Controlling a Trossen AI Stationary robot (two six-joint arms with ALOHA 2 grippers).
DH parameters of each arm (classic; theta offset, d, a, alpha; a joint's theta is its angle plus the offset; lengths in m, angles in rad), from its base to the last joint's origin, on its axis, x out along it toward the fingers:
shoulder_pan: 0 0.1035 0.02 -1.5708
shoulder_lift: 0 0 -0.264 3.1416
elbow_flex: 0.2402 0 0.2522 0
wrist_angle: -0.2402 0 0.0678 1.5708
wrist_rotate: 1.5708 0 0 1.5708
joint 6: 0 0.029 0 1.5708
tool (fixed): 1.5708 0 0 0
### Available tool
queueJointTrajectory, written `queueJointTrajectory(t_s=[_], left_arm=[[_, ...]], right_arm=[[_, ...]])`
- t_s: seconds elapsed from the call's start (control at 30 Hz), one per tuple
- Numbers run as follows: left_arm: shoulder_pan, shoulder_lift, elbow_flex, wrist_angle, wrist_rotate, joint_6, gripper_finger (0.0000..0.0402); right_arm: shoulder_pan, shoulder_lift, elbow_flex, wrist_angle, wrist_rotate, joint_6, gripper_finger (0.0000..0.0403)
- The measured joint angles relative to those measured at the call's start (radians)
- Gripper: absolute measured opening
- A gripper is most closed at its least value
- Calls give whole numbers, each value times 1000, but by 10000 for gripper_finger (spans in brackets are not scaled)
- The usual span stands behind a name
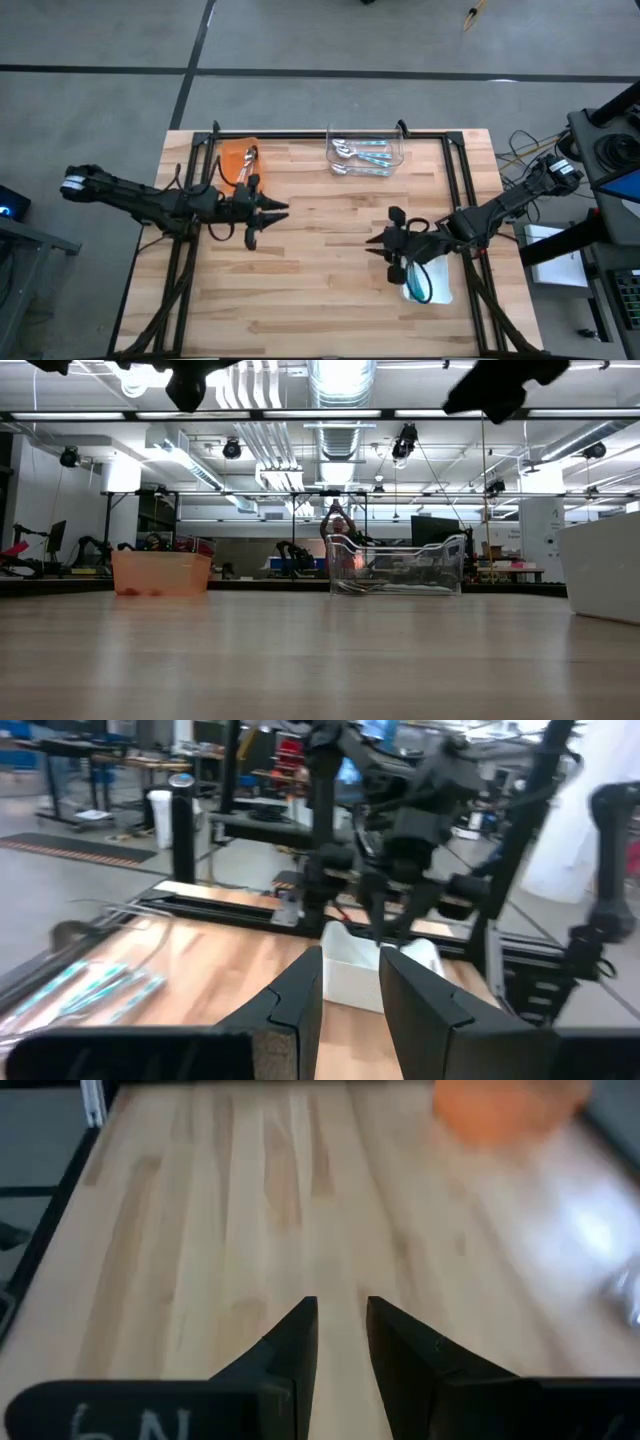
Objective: Sort silverware by color (type)
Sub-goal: Return to Home Position
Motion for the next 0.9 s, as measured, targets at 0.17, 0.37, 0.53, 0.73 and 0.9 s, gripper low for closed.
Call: queueJointTrajectory(t_s=[0.17, 0.37, 0.53, 0.73, 0.9], left_arm=[[-51, 2, 0, -13, 0, 28, 84], [-93, -3, 0, -103, 1, 127, 84], [-94, -22, 0, -202, 0, 188, 84], [-86, -65, -18, -249, 0, 267, 84], [-55, -122, -31, -251, -1, 275, 84]], right_arm=[[0, 0, -36, 226, 10, -215, 79], [0, 0, -133, 469, 2, -398, 79], [-3, -4, -198, 552, 2, -475, 79], [-53, -52, -274, 632, -54, -501, 79], [-149, -135, -356, 713, -186, -503, 79]])
